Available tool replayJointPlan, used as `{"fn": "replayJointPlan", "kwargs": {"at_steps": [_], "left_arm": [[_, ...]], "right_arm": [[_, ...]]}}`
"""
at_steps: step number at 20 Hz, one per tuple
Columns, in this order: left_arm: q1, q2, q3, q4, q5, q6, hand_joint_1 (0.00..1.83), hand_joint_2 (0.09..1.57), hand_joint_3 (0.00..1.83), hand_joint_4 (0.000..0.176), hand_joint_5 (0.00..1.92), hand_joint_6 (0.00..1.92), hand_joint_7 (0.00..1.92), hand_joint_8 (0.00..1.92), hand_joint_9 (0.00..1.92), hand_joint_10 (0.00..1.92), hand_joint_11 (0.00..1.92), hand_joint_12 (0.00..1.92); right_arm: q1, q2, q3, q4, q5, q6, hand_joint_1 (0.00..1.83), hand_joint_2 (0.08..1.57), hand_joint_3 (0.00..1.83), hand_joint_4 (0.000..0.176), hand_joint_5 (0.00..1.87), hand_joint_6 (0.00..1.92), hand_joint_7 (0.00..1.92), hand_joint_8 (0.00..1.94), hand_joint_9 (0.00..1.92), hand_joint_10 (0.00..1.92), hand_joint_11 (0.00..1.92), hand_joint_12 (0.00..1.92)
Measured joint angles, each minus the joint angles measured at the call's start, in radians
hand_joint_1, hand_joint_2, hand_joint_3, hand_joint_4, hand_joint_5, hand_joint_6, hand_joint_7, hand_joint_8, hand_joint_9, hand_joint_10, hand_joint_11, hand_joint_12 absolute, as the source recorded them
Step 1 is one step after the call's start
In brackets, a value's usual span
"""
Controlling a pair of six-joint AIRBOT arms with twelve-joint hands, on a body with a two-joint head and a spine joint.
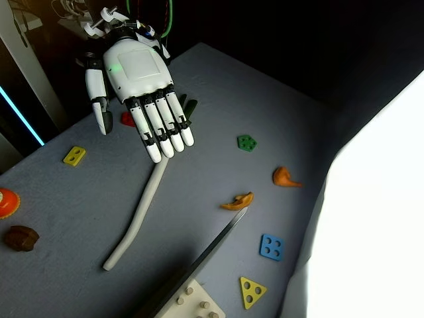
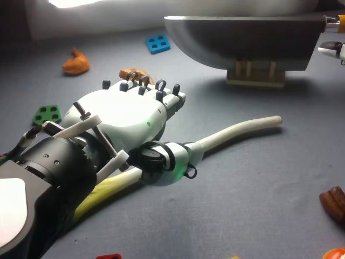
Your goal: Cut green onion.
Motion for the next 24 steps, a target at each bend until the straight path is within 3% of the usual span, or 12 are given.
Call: {"fn": "replayJointPlan", "kwargs": {"at_steps": [3, 6, 8, 9, 10, 14, 18, 22, 23, 24], "left_arm": [[0.000, 0.000, 0.002, -0.001, -0.001, 0.000, 0.00, 1.38, 0.00, 0.000, 0.15, 0.00, 0.17, 0.00, 0.14, 0.01, 0.00, 0.32], [0.000, 0.000, 0.005, 0.000, 0.003, 0.000, 0.00, 1.38, 0.00, 0.000, 0.12, 0.00, 0.15, 0.00, 0.13, 0.01, 0.00, 0.33], [0.001, 0.000, 0.005, -0.001, 0.006, 0.000, 0.00, 1.37, 0.00, 0.000, 0.12, 0.00, 0.14, 0.00, 0.11, 0.01, 0.00, 0.27], [0.001, 0.000, 0.005, 0.000, 0.005, 0.000, 0.00, 1.38, 0.00, 0.000, 0.13, 0.01, 0.14, 0.00, 0.12, 0.01, 0.00, 0.31], [0.001, 0.000, 0.005, 0.000, 0.006, 0.000, 0.00, 1.37, 0.00, 0.000, 0.13, 0.00, 0.13, 0.00, 0.11, 0.00, 0.00, 0.30], [0.005, -0.001, 0.005, -0.001, 0.007, 0.000, 0.00, 1.37, 0.00, 0.000, 0.11, 0.00, 0.12, 0.00, 0.10, 0.00, 0.00, 0.27], [0.005, -0.001, 0.010, 0.002, 0.005, 0.000, 0.00, 1.39, 0.00, 0.000, 0.14, 0.01, 0.15, 0.00, 0.12, 0.01, 0.00, 0.19], [0.005, -0.001, 0.011, 0.005, 0.011, 0.000, 0.00, 1.39, 0.00, 0.000, 0.18, 0.01, 0.16, 0.00, 0.17, 0.02, 0.00, 0.32], [0.005, -0.001, 0.011, 0.003, 0.011, 0.000, 0.01, 1.39, 0.00, 0.000, 0.17, 0.00, 0.16, 0.00, 0.17, 0.01, 0.00, 0.29], [0.005, -0.001, 0.011, 0.004, 0.010, 0.000, 0.00, 1.39, 0.00, 0.000, 0.16, 0.00, 0.16, 0.00, 0.16, 0.01, 0.00, 0.28]], "right_arm": [[0.011, 0.002, 0.000, -0.007, 0.012, 0.000, 0.89, 0.88, 0.00, 0.064, 0.00, 0.00, 0.00, 0.00, 0.00, 0.00, 0.00, 0.00], [0.027, 0.032, -0.039, -0.045, 0.013, 0.000, 0.91, 0.88, 0.00, 0.072, 0.00, 0.00, 0.00, 0.00, 0.00, 0.00, 0.00, 0.00], [0.030, 0.083, -0.098, -0.097, 0.006, 0.018, 0.89, 0.88, 0.00, 0.063, 0.00, 0.00, 0.00, 0.00, 0.00, 0.00, 0.00, 0.00], [0.029, 0.109, -0.128, -0.126, 0.002, 0.031, 0.86, 0.88, 0.00, 0.064, 0.00, 0.00, 0.00, 0.00, 0.00, 0.00, 0.00, 0.00], [0.029, 0.133, -0.153, -0.146, -0.001, 0.040, 0.90, 0.87, 0.00, 0.079, 0.00, 0.00, 0.00, 0.00, 0.00, 0.00, 0.00, 0.00], [0.029, 0.231, -0.245, -0.183, -0.026, 0.053, 0.86, 0.88, 0.00, 0.073, 0.00, 0.00, 0.00, 0.00, 0.00, 0.00, 0.00, 0.00], [0.050, 0.373, -0.352, -0.364, -0.037, 0.205, 0.86, 0.87, 0.00, 0.079, 0.00, 0.00, 0.00, 0.00, 0.00, 0.00, 0.00, 0.00], [0.183, 0.521, -0.472, -0.600, 0.013, 0.270, 0.81, 0.87, 0.00, 0.079, 0.00, 0.00, 0.00, 0.00, 0.00, 0.00, 0.00, 0.00], [0.209, 0.541, -0.493, -0.644, 0.017, 0.285, 0.66, 0.90, 0.01, 0.064, 0.00, 0.00, 0.00, 0.00, 0.00, 0.00, 0.00, 0.00], [0.238, 0.566, -0.526, -0.713, 0.022, 0.294, 0.42, 0.97, 0.04, 0.035, 0.00, 0.00, 0.00, 0.00, 0.00, 0.00, 0.00, 0.00]]}}
